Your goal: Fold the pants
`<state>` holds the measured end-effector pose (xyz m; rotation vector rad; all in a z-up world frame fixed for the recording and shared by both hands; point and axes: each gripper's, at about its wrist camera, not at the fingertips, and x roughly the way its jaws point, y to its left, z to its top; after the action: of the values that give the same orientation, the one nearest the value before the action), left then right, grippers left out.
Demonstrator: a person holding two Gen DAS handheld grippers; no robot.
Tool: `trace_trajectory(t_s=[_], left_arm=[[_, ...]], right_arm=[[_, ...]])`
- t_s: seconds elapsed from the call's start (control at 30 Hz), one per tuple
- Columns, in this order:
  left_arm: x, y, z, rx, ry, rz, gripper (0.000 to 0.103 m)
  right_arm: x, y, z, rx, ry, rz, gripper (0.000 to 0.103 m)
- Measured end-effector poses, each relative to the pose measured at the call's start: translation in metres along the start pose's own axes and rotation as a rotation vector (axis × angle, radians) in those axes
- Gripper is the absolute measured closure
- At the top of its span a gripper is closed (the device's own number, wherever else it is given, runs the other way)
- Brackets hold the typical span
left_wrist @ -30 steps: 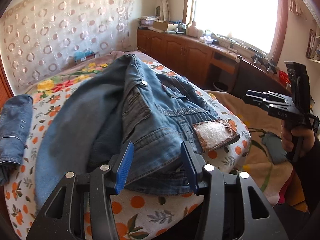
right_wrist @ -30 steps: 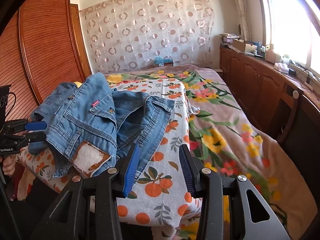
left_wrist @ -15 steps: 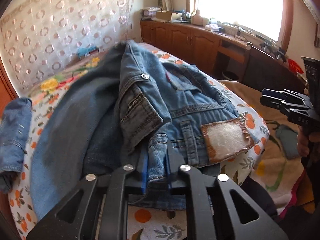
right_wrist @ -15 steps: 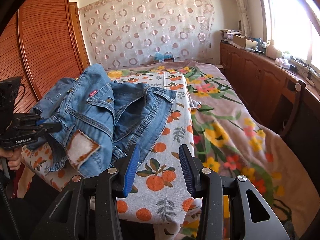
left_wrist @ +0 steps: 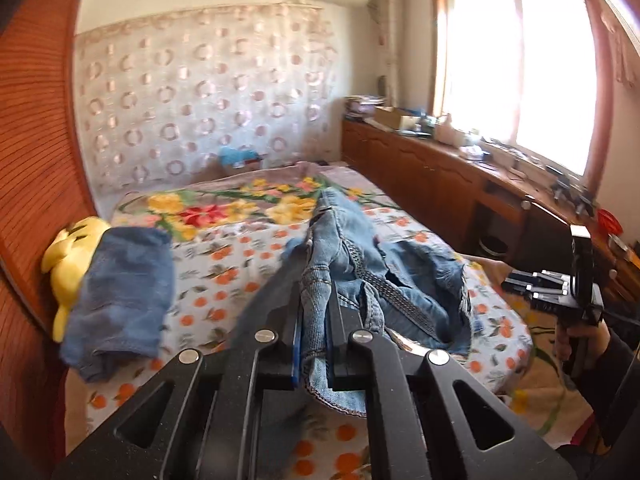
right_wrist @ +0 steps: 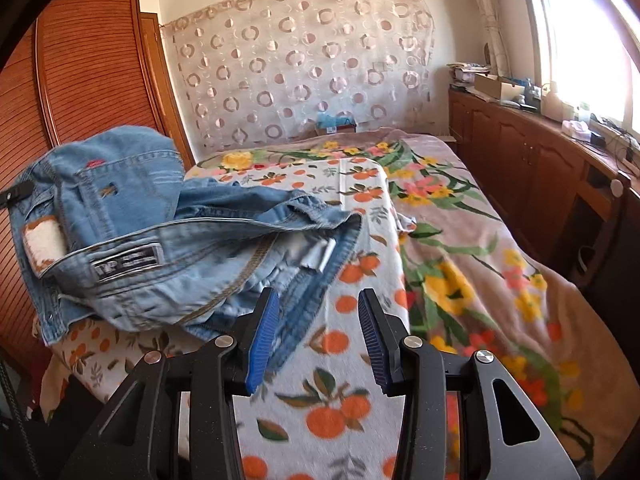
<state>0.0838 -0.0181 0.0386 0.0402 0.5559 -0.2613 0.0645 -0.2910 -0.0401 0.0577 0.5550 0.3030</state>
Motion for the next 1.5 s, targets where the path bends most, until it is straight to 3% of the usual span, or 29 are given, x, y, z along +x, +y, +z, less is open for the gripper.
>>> trace_trajectory(t_s=[0.13, 0.43, 0.7, 0.73, 0.77, 0.8, 0.87, 1.07, 1.33, 1.5], left_arm=[[0.006, 0.026, -0.023, -0.064, 0.027, 0.013, 0.094], [0.029, 0.045, -0.054, -0.117, 0.08, 0.026, 0.094], [0.038, 0.051, -0.058, -0.112, 0.099, 0.02, 0.094], [0.038, 0.051, -0.058, -0.111, 0.098, 0.021, 0.094], [0.038, 0.05, -0.057, -0.11, 0.098, 0.02, 0.094], [0.038, 0.049, -0.055, -0.108, 0.095, 0.018, 0.094], [0.034, 0.045, -0.049, -0.094, 0.082, 0.01, 0.094], [0.002, 0.016, 0.003, -0.004, 0.007, -0.052, 0.095], [-0.057, -0.031, 0.105, 0.124, -0.173, -0.059, 0.095], [-0.084, -0.051, 0.157, 0.161, -0.241, -0.072, 0.095]], right_arm=[[0.028, -0.001, 0.008, -0.051, 0.007, -0.017, 0.054], [0.113, -0.033, 0.028, -0.184, 0.167, -0.076, 0.053], [0.148, -0.054, 0.031, -0.214, 0.183, -0.007, 0.053], [0.15, -0.056, 0.029, -0.207, 0.181, 0.005, 0.056], [0.152, -0.054, 0.032, -0.193, 0.179, 0.019, 0.079], [0.151, -0.053, 0.034, -0.181, 0.182, 0.03, 0.093], [0.146, -0.056, 0.038, -0.158, 0.17, 0.04, 0.098], [0.084, -0.058, 0.06, -0.177, 0.055, 0.03, 0.098], [-0.049, -0.059, 0.126, -0.273, -0.185, -0.114, 0.099], [-0.14, -0.084, 0.167, -0.286, -0.321, -0.256, 0.1]])
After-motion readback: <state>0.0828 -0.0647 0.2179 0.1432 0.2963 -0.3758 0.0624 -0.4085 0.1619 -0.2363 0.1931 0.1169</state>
